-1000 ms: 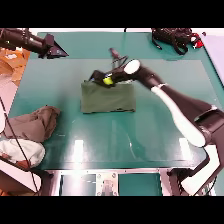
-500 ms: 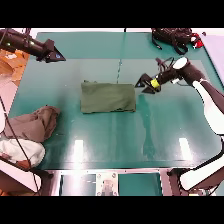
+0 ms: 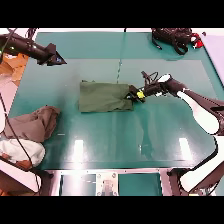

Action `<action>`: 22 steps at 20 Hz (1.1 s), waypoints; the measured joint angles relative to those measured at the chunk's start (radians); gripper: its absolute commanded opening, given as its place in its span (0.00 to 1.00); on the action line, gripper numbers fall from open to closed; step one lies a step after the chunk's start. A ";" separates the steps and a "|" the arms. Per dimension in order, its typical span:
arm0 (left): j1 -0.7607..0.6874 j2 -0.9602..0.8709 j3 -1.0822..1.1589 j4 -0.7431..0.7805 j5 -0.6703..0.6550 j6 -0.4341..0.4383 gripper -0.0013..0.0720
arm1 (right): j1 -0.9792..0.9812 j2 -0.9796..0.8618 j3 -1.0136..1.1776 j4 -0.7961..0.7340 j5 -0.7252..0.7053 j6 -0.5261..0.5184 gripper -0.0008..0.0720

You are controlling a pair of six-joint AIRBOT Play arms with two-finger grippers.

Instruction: Fold the shirts.

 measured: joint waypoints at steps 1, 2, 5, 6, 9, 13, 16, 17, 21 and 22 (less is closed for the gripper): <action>0.000 0.000 0.000 0.001 -0.003 -0.001 0.05 | -0.002 0.000 0.012 0.031 -0.019 -0.010 0.03; 0.000 0.000 -0.001 0.001 -0.005 -0.004 0.05 | -0.015 0.004 0.022 0.042 -0.018 -0.016 0.03; 0.000 0.000 -0.001 0.001 -0.010 -0.007 0.05 | -0.117 0.055 0.042 0.060 -0.021 -0.026 0.03; 0.000 0.000 -0.001 0.000 -0.012 -0.007 0.05 | -0.169 0.078 0.045 0.047 -0.010 -0.022 0.03; 0.000 0.000 -0.001 0.000 -0.018 -0.007 0.05 | -0.386 0.176 0.027 -0.006 0.026 0.016 0.03; 0.000 0.000 -0.001 0.001 -0.023 -0.006 0.05 | -0.743 0.327 -0.072 -0.079 0.050 0.043 0.03; 0.000 0.000 -0.001 0.000 -0.022 -0.005 0.05 | -1.033 0.418 -0.172 -0.154 0.070 0.050 0.03; 0.000 0.000 -0.001 0.001 -0.023 -0.005 0.05 | -1.120 0.438 -0.206 -0.181 0.077 0.049 0.03; 0.000 0.000 -0.001 0.001 -0.023 -0.005 0.05 | -1.449 0.502 -0.364 -0.243 0.079 0.023 0.03; 0.000 0.000 -0.001 0.001 -0.023 -0.005 0.05 | -1.514 0.511 -0.404 -0.251 0.077 0.011 0.03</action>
